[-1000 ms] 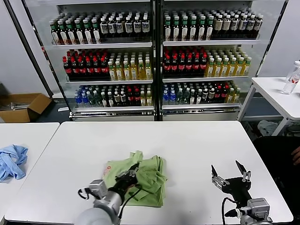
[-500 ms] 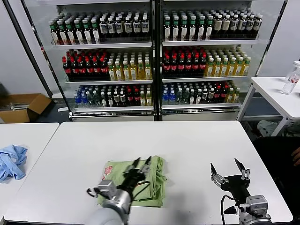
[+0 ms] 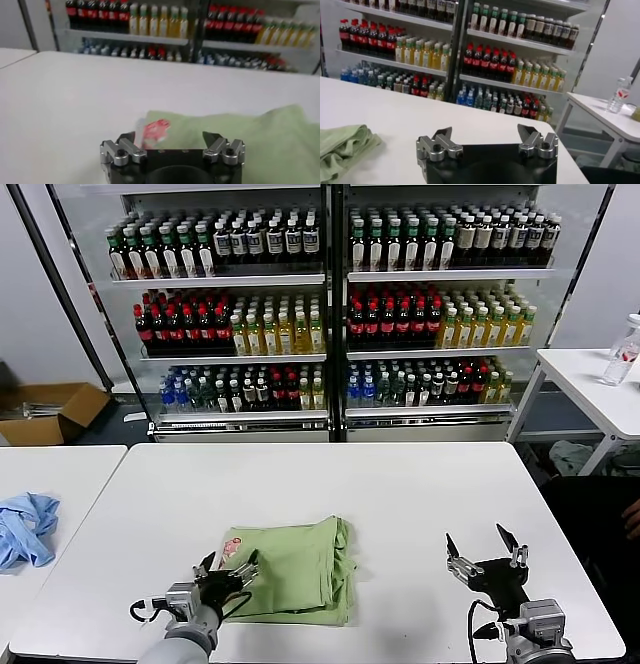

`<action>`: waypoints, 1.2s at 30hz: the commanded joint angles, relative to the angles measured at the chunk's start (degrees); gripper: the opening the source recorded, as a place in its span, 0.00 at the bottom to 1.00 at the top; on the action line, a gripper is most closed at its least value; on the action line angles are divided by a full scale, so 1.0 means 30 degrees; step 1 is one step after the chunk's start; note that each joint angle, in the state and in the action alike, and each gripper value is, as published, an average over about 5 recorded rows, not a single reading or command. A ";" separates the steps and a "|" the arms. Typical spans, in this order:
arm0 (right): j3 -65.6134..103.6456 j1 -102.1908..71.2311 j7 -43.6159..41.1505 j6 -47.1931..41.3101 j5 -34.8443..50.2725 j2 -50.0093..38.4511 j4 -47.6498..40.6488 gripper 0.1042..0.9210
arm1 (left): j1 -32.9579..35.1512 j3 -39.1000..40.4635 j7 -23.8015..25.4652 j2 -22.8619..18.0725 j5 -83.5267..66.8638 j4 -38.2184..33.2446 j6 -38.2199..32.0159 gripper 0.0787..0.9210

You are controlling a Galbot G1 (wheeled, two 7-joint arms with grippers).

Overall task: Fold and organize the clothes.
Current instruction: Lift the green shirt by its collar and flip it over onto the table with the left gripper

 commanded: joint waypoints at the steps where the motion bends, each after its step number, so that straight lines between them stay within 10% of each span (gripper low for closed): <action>1: -0.0062 0.0044 0.0012 0.0011 -0.0004 0.0014 -0.0120 0.88 | 0.0148 -0.1156 -0.0193 0.0142 -0.1323 0.1143 0.0747 0.88; 20: -0.0183 -0.0011 0.0106 0.0001 -0.0080 0.0146 -0.0051 0.88 | 0.0151 -0.1330 0.0692 0.0349 -0.3002 -0.0484 -0.0164 0.30; 31: -0.0450 0.0631 0.0144 0.0237 -0.0052 0.0119 -0.0371 0.88 | 0.1749 -1.2481 0.4337 0.6856 -0.0753 -0.1313 0.1342 0.04; 36: -0.0874 0.1089 0.0151 0.0246 -0.0058 0.0092 -0.0468 0.88 | 0.1862 -1.2686 0.4828 0.7151 -0.2947 -0.2967 0.1391 0.04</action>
